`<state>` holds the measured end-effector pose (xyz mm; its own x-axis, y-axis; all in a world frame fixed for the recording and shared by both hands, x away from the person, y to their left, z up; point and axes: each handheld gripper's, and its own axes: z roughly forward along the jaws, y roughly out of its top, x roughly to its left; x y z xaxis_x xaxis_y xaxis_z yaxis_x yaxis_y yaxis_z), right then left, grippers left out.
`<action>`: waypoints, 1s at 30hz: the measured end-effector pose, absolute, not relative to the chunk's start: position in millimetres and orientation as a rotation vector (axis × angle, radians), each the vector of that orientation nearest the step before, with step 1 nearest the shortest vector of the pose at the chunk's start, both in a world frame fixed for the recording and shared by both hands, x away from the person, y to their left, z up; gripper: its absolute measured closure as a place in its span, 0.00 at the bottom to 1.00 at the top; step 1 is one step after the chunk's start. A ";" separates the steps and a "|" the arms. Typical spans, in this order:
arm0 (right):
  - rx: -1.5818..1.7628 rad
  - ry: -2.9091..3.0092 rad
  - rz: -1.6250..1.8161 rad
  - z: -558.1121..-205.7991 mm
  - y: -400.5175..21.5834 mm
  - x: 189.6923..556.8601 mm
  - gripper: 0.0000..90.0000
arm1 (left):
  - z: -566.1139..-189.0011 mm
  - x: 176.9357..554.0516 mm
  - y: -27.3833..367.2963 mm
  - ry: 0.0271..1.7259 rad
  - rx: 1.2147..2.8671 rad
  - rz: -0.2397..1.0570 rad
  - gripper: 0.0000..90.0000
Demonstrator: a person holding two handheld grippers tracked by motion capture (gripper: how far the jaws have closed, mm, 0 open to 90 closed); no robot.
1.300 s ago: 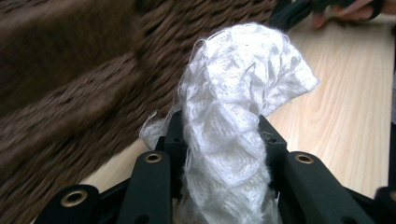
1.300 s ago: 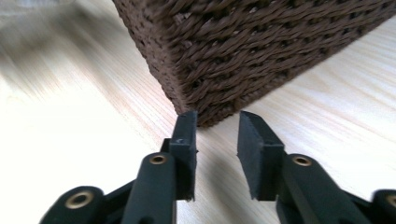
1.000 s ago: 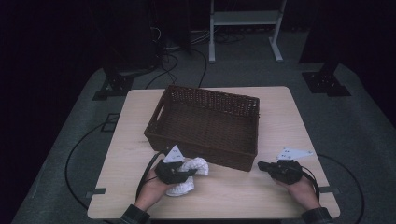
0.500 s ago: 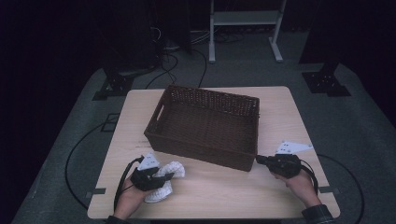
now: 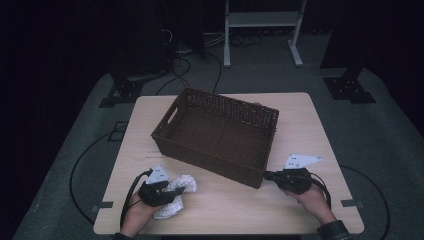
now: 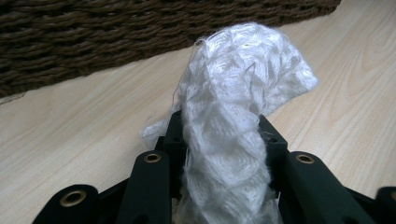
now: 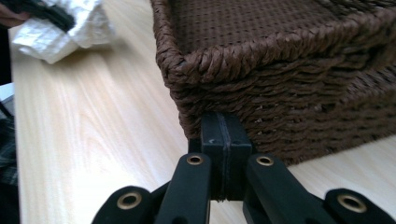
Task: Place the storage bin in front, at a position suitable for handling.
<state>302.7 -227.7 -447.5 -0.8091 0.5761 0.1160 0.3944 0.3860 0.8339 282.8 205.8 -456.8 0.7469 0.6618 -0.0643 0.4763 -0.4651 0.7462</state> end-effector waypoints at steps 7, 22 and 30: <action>0.787 2.496 1.411 -447.5 -197.6 298.9 0.99 | -455.8 282.9 205.8 0.846 2.157 0.301 0.72; 0.673 2.561 1.439 -447.7 -136.3 306.0 0.99 | -454.5 283.0 208.5 0.846 2.152 0.304 0.72; 0.600 2.597 1.442 -447.5 -112.3 310.9 0.86 | -454.9 283.0 209.9 0.850 2.148 0.305 0.72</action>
